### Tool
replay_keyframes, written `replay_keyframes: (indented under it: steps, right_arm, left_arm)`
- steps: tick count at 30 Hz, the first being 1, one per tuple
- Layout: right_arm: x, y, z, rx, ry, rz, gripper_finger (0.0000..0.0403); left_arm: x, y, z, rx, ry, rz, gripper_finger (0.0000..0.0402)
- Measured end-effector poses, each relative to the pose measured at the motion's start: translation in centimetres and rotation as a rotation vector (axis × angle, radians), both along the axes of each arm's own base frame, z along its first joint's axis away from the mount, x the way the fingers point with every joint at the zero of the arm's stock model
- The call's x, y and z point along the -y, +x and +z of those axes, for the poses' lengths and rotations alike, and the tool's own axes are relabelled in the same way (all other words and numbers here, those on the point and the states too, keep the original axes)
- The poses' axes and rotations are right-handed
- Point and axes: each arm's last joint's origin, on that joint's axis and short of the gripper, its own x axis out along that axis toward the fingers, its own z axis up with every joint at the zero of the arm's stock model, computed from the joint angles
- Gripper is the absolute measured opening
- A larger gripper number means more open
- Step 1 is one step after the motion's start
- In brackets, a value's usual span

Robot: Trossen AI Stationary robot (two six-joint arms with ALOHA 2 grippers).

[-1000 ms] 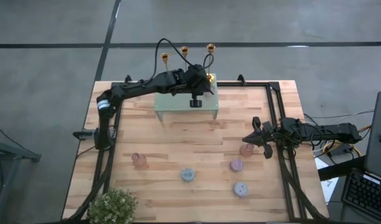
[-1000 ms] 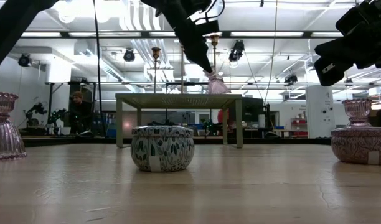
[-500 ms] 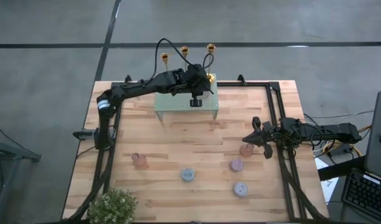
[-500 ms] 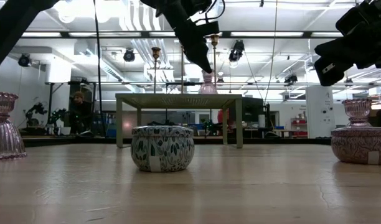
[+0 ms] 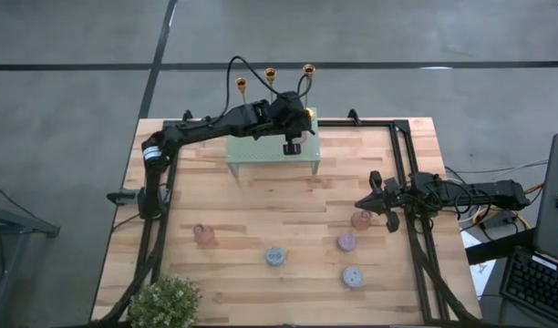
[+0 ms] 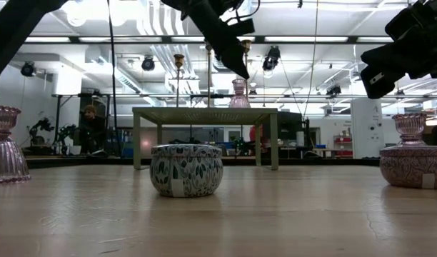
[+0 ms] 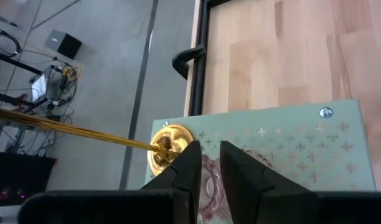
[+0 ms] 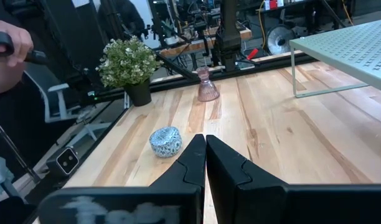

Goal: Pick & Place candle stick holders
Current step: Put the middle pink candle holder on the shelf

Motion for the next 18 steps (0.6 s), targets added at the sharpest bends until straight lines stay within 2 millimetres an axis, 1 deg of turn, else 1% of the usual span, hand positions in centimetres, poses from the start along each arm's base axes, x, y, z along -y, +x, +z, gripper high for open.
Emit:
replay_keyframes:
  steps: [5,10,13,18]
  right_arm:
    - [0.0,0.0,0.0,0.000,0.000,0.000,0.0008]
    - [0.0,0.0,0.0,0.000,0.000,0.000,0.0008]
    - [0.0,0.0,0.0,-0.001,0.000,0.000,0.0008]
    - [0.0,0.0,0.0,0.000,0.000,0.000,0.0008]
  left_arm:
    - [0.0,-0.1,0.2,0.008,0.003,0.012,0.0062]
    - [0.7,-1.6,1.3,-0.012,-0.031,0.034,0.0062]
    - [0.9,-2.2,1.6,-0.023,-0.069,0.045,0.0062]
    - [0.9,-2.9,1.3,-0.071,-0.124,0.067,0.0060]
